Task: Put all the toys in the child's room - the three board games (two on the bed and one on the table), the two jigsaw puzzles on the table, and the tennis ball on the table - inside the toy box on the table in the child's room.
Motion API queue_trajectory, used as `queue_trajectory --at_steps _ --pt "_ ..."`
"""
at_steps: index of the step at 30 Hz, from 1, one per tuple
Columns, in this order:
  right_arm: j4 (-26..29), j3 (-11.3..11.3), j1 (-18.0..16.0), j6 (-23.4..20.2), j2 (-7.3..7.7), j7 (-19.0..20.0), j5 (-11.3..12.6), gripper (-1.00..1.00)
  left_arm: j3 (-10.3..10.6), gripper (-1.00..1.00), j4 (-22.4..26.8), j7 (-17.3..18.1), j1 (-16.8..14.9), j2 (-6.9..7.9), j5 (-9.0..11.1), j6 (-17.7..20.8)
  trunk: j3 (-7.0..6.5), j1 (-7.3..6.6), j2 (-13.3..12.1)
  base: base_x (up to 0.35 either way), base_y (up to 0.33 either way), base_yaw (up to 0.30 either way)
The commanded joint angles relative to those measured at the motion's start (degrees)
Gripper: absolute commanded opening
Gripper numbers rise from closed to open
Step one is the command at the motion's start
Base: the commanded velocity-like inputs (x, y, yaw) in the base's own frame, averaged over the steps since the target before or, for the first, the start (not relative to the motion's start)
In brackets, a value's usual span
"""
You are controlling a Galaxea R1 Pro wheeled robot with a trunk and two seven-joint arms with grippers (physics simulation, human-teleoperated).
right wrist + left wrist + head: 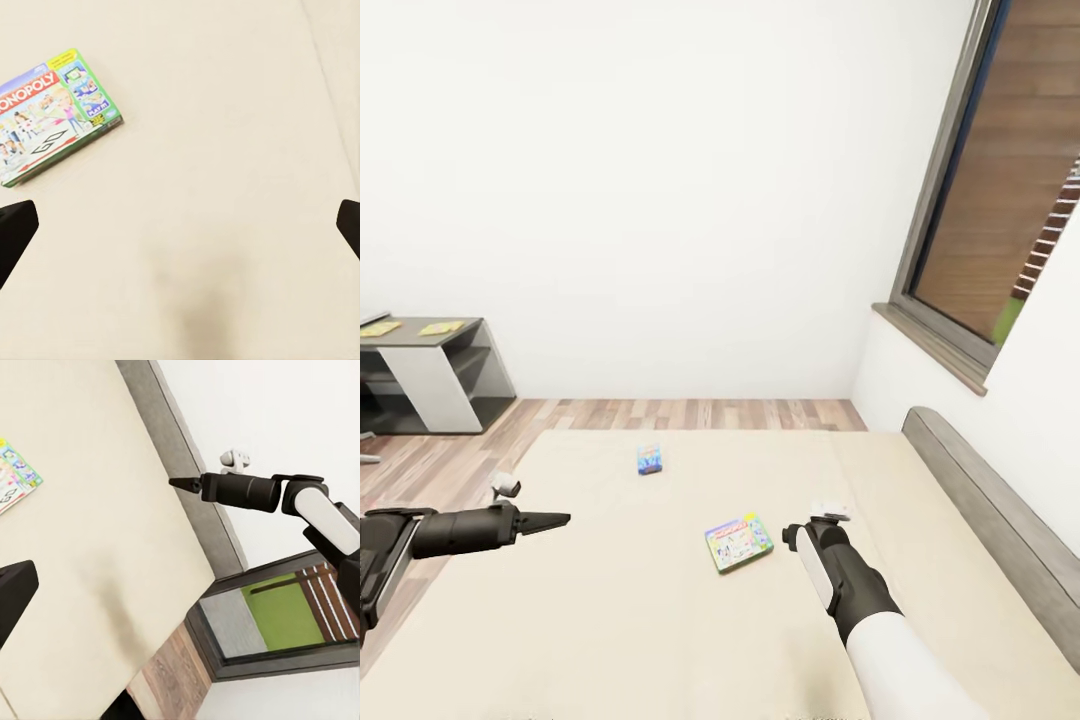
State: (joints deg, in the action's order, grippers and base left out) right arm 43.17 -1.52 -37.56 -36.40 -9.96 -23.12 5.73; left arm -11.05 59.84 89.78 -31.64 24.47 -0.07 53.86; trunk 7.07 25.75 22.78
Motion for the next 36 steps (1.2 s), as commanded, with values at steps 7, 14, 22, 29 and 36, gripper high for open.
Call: queue_trajectory --at_steps 7,14,22,29,36 --pt "0.07 0.02 0.02 -0.04 -0.04 -0.31 0.6 1.0 0.05 1.0 -0.15 0.22 -0.07 -0.01 0.09 0.63 0.57 0.03 0.14 0.0 0.0 0.0" --pt "0.07 0.02 0.03 0.01 -0.04 -0.36 0.6 1.0 -0.14 1.0 -0.2 0.22 -0.07 0.04 0.15 0.55 0.62 0.03 0.14 0.0 0.0 0.0" --pt "0.07 0.03 0.03 0.07 -0.04 -0.39 0.6 1.0 -0.12 1.0 -0.23 0.22 -0.07 0.05 0.13 0.55 0.62 0.03 0.14 0.0 0.0 0.0" --pt "0.14 0.03 0.03 0.21 -0.04 -0.43 0.6 1.0 -0.12 1.0 -0.24 0.22 -0.07 0.05 0.15 0.55 0.62 0.03 0.14 0.0 0.0 0.0" --pt "0.17 0.09 0.03 0.27 -0.04 -0.42 0.6 1.0 -0.12 1.0 -0.2 0.22 -0.08 0.05 0.09 0.55 0.62 0.03 0.14 0.0 0.0 0.0"
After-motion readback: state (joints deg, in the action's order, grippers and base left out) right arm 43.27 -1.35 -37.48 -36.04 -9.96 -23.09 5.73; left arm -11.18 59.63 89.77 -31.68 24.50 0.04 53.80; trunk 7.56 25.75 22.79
